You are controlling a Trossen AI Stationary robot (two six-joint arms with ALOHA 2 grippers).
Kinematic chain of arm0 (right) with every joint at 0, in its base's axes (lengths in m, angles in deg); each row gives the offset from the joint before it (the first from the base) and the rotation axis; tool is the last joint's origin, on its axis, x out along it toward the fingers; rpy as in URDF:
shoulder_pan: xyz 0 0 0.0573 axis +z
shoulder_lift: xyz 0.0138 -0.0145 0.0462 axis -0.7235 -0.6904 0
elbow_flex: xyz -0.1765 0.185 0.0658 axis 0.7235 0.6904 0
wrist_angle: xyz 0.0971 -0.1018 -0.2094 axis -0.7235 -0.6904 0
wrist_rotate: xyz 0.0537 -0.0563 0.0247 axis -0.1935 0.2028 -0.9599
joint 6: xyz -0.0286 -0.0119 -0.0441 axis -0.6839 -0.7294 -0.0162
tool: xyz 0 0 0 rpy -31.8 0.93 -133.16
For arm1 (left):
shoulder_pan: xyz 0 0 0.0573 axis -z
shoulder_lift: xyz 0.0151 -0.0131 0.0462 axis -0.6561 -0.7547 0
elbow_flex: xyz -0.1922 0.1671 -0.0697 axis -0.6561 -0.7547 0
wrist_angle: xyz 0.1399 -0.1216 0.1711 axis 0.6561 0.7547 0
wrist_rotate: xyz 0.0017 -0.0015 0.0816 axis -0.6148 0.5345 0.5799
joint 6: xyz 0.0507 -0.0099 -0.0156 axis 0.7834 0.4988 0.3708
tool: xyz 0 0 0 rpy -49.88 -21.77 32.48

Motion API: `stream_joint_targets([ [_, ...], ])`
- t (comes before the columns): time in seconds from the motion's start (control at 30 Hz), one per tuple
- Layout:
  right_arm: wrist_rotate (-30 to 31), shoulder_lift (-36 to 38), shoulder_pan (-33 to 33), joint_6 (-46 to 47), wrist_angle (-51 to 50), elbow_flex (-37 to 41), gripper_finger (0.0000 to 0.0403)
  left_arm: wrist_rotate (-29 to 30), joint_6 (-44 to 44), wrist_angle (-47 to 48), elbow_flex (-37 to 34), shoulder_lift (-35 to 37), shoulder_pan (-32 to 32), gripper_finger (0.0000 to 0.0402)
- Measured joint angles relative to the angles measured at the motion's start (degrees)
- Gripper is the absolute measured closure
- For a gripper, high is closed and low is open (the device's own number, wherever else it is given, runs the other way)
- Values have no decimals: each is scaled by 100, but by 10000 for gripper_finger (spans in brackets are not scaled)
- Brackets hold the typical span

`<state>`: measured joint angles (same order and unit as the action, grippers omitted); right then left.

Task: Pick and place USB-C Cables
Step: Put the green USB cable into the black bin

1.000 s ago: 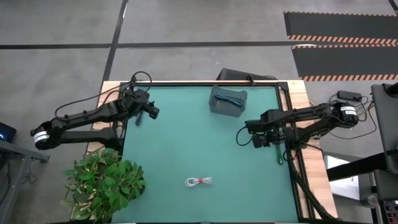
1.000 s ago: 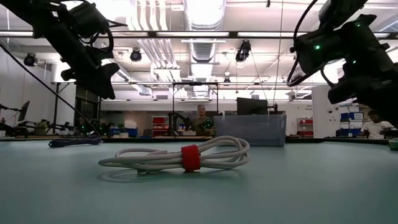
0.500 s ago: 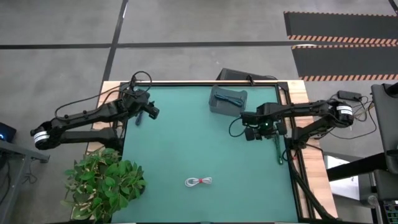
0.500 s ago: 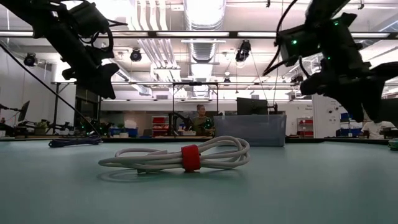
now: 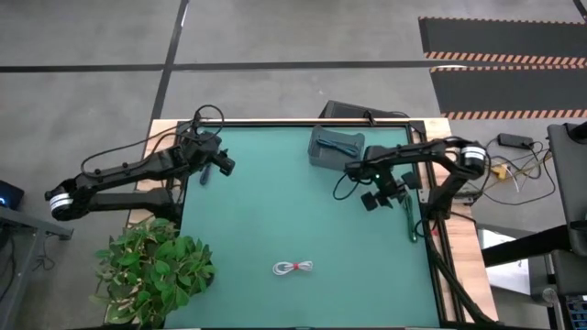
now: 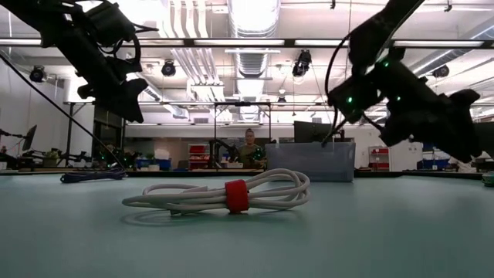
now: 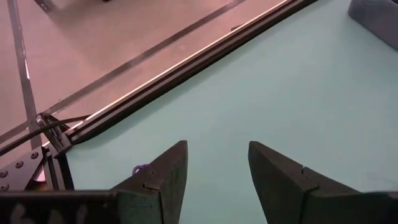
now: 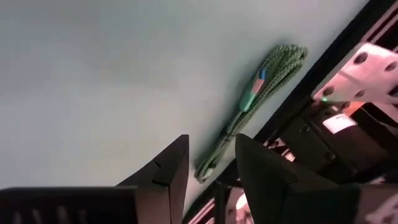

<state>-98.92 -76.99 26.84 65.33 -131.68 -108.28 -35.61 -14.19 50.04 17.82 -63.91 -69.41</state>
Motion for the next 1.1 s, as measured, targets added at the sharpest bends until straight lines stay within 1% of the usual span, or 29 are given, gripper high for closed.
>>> stream_joint_targets([
  [0.13, 0, -287, -236, -313, -437, 0, 265, 2, -2, 2, 0, 0, 0, 246],
  [0.23, 170, -376, -356, -376, -618, 16, 254, 2, -3, 2, 1, 0, -1, 246],
  [0.4, 175, -385, -423, -403, -284, 38, 242, 4, 0, 4, 1, 0, 0, 246],
  [0.63, 174, -370, -417, -396, -182, 189, 243, 4, 4, 4, 2, 0, 0, 246],
  [0.87, 181, -76, -335, -278, -120, 332, 242, 7, 4, 7, 2, -2, -2, 246],
  [1.0, 177, 324, -117, 108, -100, 322, 247, 7, 0, 4, 0, -2, -2, 246],
  [1.1, 181, 724, 166, 550, -76, 265, 251, 7, -2, 3, -13, -2, -1, 246],
])
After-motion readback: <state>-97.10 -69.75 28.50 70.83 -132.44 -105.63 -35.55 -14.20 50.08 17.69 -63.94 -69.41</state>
